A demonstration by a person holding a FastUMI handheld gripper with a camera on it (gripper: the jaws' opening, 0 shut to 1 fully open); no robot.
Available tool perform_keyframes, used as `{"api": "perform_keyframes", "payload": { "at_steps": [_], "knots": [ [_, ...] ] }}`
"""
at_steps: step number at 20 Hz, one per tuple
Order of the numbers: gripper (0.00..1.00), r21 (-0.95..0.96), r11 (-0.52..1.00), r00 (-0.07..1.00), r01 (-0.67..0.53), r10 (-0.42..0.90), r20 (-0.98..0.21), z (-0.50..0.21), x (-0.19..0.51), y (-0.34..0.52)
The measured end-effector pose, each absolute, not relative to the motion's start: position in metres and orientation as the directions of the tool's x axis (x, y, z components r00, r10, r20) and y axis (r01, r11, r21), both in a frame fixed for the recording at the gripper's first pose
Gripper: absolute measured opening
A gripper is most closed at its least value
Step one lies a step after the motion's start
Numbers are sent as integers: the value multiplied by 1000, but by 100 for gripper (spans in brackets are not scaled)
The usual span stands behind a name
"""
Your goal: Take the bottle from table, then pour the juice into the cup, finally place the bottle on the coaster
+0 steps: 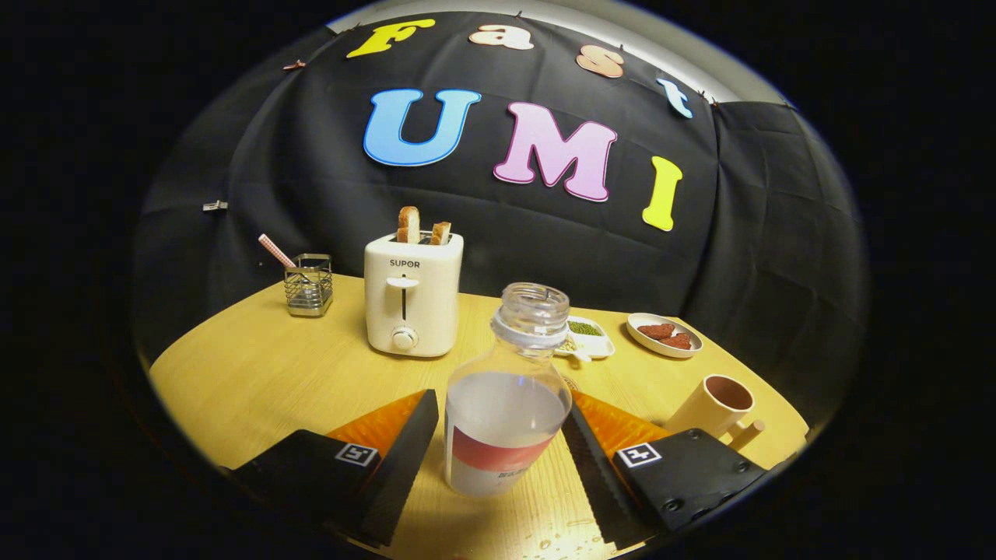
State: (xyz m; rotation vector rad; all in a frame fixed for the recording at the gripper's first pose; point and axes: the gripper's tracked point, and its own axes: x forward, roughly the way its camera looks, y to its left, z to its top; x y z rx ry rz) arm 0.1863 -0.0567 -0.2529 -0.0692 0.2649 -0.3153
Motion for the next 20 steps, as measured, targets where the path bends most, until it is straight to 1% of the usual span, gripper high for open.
{"api": "perform_keyframes", "payload": {
  "at_steps": [2, 4, 8, 11, 13, 17, 20],
  "knots": [
    [94, -124, 941, 907, 314, -336, -253, -258, 188, -60],
    [86, -124, 939, 900, 320, -342, -269, -265, 186, -61],
    [84, -85, 949, 909, 305, -316, -272, -266, 190, -58],
    [77, -51, 944, 899, 326, -327, -290, -268, 189, -62],
    [74, -12, 942, 894, 336, -323, -311, -268, 187, -61],
    [73, 89, 936, 907, 341, -303, -291, -244, 183, -55],
    [73, 166, 920, 906, 354, -294, -304, -228, 179, -56]
  ]
}}
